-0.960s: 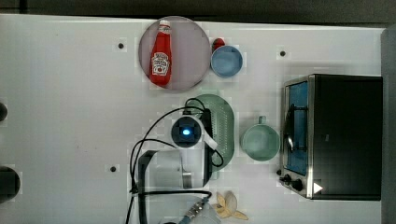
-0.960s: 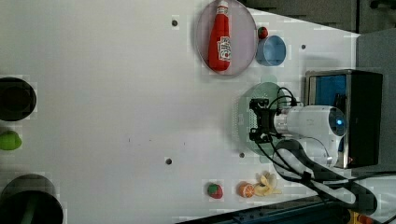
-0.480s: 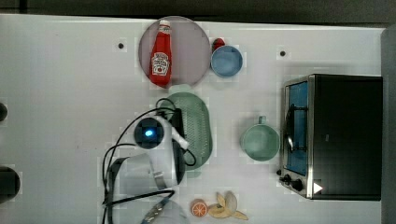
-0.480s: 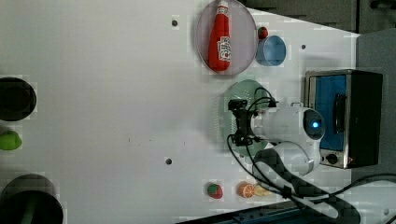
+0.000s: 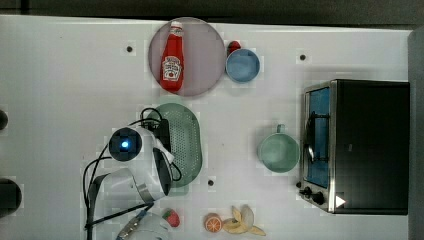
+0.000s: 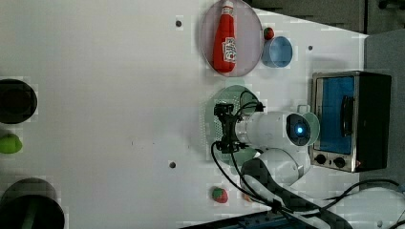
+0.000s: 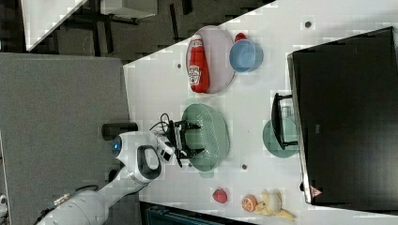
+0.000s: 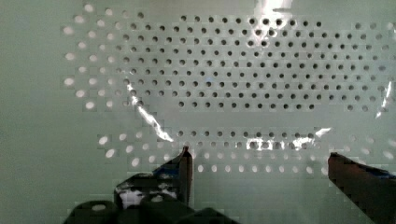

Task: Drag strainer right to left.

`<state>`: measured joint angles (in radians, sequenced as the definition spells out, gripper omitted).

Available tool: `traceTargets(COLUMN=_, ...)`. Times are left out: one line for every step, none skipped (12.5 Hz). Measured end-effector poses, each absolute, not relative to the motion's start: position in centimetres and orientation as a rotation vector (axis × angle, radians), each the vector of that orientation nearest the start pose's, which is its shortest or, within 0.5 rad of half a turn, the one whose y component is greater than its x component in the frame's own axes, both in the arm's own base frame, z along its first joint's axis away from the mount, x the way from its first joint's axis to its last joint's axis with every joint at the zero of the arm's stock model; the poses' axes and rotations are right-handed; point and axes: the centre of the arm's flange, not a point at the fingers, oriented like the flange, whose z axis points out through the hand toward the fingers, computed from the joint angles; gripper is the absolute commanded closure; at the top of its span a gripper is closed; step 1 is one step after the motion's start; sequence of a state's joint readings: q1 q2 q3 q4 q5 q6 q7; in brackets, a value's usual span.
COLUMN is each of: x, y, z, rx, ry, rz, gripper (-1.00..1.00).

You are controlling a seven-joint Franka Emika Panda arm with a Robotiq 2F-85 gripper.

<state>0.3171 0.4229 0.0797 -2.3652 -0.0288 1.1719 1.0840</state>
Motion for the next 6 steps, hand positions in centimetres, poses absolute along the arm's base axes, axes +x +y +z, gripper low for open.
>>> traceTargets(x=45.9, y=20.2, z=14.3, rx=-2.364, ry=2.117, rz=0.054, gripper=-1.0)
traceTargets(x=46.0, y=20.9, z=14.1, rx=-2.365, ry=2.113, rz=0.059, gripper=-1.0)
traceTargets(x=46.7, y=22.0, z=13.9, rx=-2.359, ry=2.108, rz=0.067, gripper=-1.0)
traceTargets(x=47.5, y=23.3, z=13.7, rx=-2.356, ry=2.103, rz=0.082, gripper=-1.0)
traceTargets(x=47.9, y=24.3, z=13.6, rx=-2.361, ry=2.107, rz=0.093, gripper=-1.0)
traceTargets(x=47.5, y=25.1, z=13.5, rx=-2.363, ry=2.142, rz=0.13, gripper=-1.0)
